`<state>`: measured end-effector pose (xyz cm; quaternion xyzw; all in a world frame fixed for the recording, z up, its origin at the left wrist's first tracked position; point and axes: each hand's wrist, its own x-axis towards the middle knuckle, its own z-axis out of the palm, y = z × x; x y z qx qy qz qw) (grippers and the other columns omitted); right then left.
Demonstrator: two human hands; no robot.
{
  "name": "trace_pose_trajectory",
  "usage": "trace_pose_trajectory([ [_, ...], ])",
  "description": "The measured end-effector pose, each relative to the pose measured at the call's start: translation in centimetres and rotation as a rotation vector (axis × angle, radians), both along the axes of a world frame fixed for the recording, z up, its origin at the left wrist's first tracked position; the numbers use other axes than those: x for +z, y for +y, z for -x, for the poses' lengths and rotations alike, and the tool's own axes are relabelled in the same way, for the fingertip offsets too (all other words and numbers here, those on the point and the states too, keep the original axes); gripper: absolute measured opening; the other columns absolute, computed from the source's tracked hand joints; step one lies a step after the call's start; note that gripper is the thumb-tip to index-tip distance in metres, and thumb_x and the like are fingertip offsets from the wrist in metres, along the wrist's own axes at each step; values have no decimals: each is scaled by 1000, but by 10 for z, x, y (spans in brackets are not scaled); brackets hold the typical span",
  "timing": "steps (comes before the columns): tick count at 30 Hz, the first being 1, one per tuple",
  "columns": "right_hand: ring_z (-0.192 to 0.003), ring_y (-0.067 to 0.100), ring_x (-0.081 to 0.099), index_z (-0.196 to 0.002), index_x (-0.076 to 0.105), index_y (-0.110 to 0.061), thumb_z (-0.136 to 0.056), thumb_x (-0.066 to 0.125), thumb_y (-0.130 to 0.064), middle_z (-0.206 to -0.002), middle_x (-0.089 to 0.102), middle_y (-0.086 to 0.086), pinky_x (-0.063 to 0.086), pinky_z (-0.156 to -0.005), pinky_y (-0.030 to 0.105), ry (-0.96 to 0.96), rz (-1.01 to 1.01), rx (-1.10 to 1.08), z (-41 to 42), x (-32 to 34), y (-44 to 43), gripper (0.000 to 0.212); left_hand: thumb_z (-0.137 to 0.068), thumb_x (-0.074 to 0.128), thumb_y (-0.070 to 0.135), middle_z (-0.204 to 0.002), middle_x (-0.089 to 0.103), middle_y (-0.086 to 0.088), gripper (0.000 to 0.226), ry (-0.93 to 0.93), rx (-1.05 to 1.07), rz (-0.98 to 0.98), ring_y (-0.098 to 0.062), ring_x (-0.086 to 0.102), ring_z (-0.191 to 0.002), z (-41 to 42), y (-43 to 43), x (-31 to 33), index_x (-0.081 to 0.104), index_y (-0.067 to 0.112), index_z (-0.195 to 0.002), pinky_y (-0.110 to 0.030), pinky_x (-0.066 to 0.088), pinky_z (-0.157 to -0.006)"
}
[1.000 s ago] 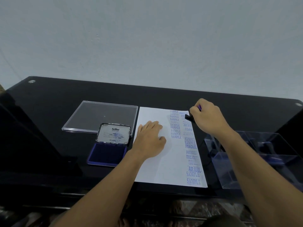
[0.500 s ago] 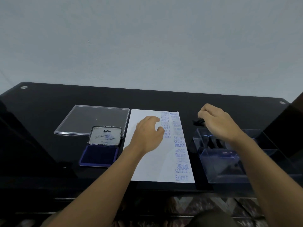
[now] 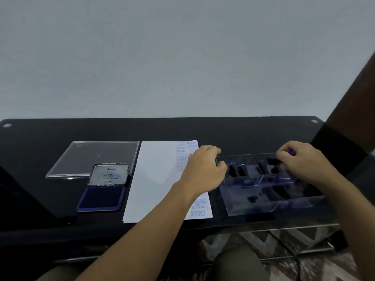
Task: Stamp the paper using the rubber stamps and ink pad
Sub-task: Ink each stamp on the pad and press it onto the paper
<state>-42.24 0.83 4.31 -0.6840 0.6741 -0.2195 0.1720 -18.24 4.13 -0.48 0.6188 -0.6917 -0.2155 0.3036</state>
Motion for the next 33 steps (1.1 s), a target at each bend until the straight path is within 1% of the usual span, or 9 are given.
trace_pose_trajectory([
  [5, -81, 20, 63, -87, 64, -20, -90, 64, -26, -84, 70, 4, 48, -68, 35, 57, -70, -112, 36, -7, 9, 7, -96, 49, 27, -138, 51, 3, 38, -36, -78, 44, -16, 45, -127, 33, 4, 0, 53, 17, -132, -43, 37, -110],
  [8, -75, 17, 61, -84, 60, -20, -86, 67, -29, -80, 70, 3, 44, -60, 32, 130, -86, -148, 47, -20, 14, 11, -95, 48, 27, -136, 52, 4, 36, -101, -112, 70, -16, 42, -127, 50, 6, -5, 55, 16, -129, -45, 31, -112],
  [10, -73, 17, 58, -84, 57, -21, -87, 66, -30, -80, 66, 3, 43, -60, 33, 184, -98, -159, 51, -27, 16, 13, -95, 46, 27, -134, 52, 4, 35, -127, -143, 71, -15, 40, -128, 59, 7, -9, 55, 16, -126, -46, 26, -113],
  [16, -74, 21, 57, -95, 50, -20, -95, 59, -33, -84, 60, 4, 45, -64, 36, 275, -99, -162, 53, -41, 18, 16, -96, 43, 30, -123, 52, 7, 29, -203, -181, 93, -14, 38, -123, 81, 10, -22, 55, 16, -119, -52, 22, -115],
  [19, -78, 24, 56, -98, 46, -21, -96, 57, -36, -89, 60, 6, 45, -67, 37, 273, -107, -150, 52, -46, 17, 19, -98, 41, 32, -127, 50, 6, 30, -217, -201, 89, -16, 35, -130, 89, 15, -27, 53, 18, -121, -54, 14, -119],
  [21, -76, 21, 55, -96, 44, -23, -94, 59, -35, -87, 59, 4, 43, -64, 36, 292, -128, -134, 52, -47, 17, 19, -98, 40, 34, -129, 50, 6, 30, -205, -212, 78, -17, 33, -133, 94, 16, -32, 53, 19, -121, -54, 13, -120],
  [24, -77, 19, 55, -93, 48, -24, -88, 63, -30, -87, 58, 1, 41, -60, 33, 348, -162, -127, 49, -45, 18, 17, -99, 39, 35, -128, 50, 7, 33, -212, -216, 74, -13, 36, -128, 95, 19, -38, 53, 18, -123, -52, 15, -119],
  [28, -81, 22, 58, -96, 57, -21, -84, 66, -26, -88, 60, 1, 46, -66, 33, 395, -193, -150, 45, -41, 16, 16, -100, 39, 37, -141, 44, 4, 42, -262, -224, 94, -13, 31, -135, 94, 20, -43, 49, 16, -135, -50, 11, -121],
  [33, -73, 22, 53, -102, 60, -18, -87, 67, -24, -82, 53, 1, 44, -66, 32, 451, -184, -184, 39, -38, 16, 18, -100, 38, 38, -141, 44, 5, 42, -268, -227, 109, -13, 32, -135, 93, 19, -45, 49, 17, -135, -48, 11, -121],
])
